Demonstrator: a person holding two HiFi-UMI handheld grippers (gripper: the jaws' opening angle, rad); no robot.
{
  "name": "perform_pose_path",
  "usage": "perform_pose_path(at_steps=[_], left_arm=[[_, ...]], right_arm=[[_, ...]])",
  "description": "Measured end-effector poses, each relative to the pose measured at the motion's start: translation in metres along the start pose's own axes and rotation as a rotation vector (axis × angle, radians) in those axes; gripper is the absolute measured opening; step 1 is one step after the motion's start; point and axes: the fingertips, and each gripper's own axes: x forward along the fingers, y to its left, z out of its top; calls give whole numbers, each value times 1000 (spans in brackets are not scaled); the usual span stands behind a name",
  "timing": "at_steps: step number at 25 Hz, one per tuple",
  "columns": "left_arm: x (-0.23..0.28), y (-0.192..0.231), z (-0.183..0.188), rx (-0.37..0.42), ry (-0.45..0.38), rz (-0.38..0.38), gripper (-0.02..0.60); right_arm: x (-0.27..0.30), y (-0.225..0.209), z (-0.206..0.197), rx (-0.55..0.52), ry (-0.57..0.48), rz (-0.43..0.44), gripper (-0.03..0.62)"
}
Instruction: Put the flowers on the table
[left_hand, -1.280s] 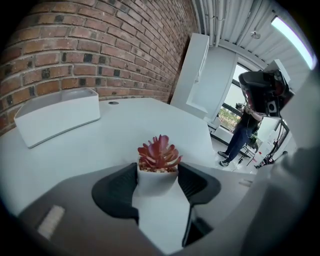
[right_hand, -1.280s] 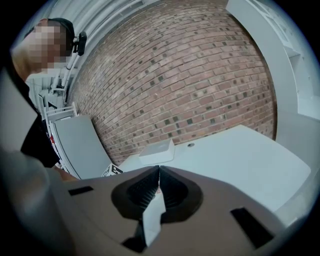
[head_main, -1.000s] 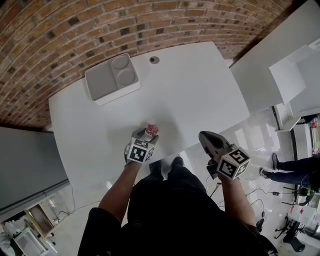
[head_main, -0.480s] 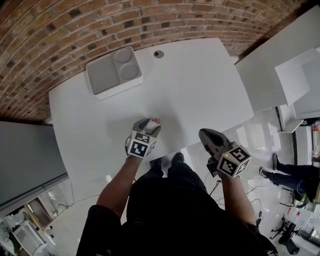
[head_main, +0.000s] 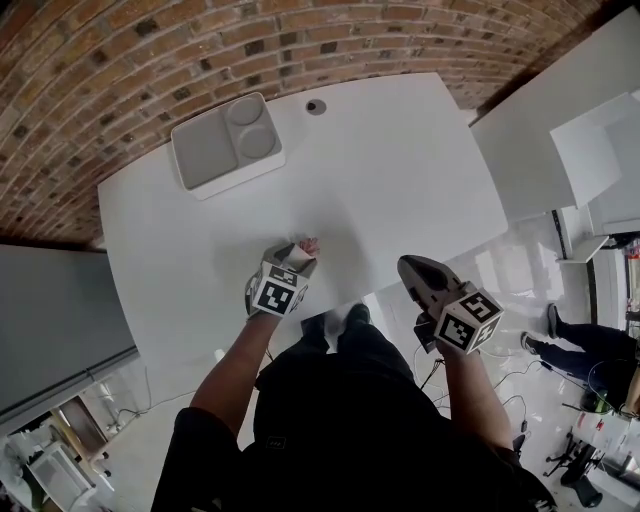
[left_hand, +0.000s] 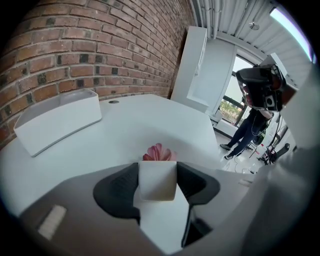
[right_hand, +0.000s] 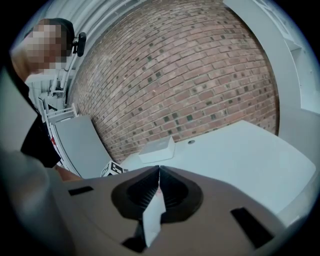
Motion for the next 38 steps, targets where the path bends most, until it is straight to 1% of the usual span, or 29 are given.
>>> perform_pose_path(at_steps=[3, 5, 7, 9, 12, 14, 17, 18, 19, 20, 21, 24, 26, 27, 29, 32, 34, 36, 38], left_arm=[[-2, -1, -7, 7, 32, 1, 247], [-2, -2, -8, -17, 56, -16, 250], [0, -2, -6, -48, 84, -24, 278], [3, -2, -2, -57, 113, -19, 295], [8, -1, 6, -33, 171, -6, 308], [17, 0, 6, -7, 225, 0, 308], [25, -1, -6, 14, 343, 5, 308], [27, 1, -9, 24, 367, 11, 307], [30, 4, -7, 42, 368, 14, 307], [33, 5, -2, 62, 355, 11, 302], [35, 4, 3, 78, 344, 3, 279], [33, 5, 9, 108, 336, 1, 278], [30, 5, 15, 107, 308, -1, 277], [29, 2, 19, 98, 282, -15, 277], [28, -3, 35, 111, 188, -31, 277], [32, -1, 58, 161, 31, -8, 278], [35, 2, 67, 188, -56, 14, 278], [35, 3, 71, 199, -120, 30, 278], [34, 6, 72, 192, -168, 49, 278]], right_arm=[[-2, 0, 0, -1, -3, 1, 12], [-3, 1, 0, -1, -5, 2, 12], [-5, 1, -2, 3, -9, 2, 12], [-7, 2, -3, 9, -15, 3, 12], [-11, 0, -3, 19, -27, -2, 12], [-14, -3, -4, 27, -34, -9, 12], [-20, -7, -7, 42, -40, -20, 12], [-22, -8, -8, 46, -42, -22, 12], [-24, -10, -9, 50, -45, -25, 12], [-26, -11, -10, 56, -48, -27, 12], [-28, -12, -10, 61, -51, -30, 12], [-35, -16, -14, 74, -54, -42, 12], [-39, -18, -16, 80, -53, -47, 12], [-40, -18, -17, 81, -51, -48, 12], [-42, -18, -19, 79, -42, -50, 12], [-43, -16, -24, 73, -19, -52, 12], [-45, -15, -27, 68, -2, -55, 12], [-48, -14, -29, 63, 12, -63, 12], [-51, -13, -29, 56, 22, -71, 12]])
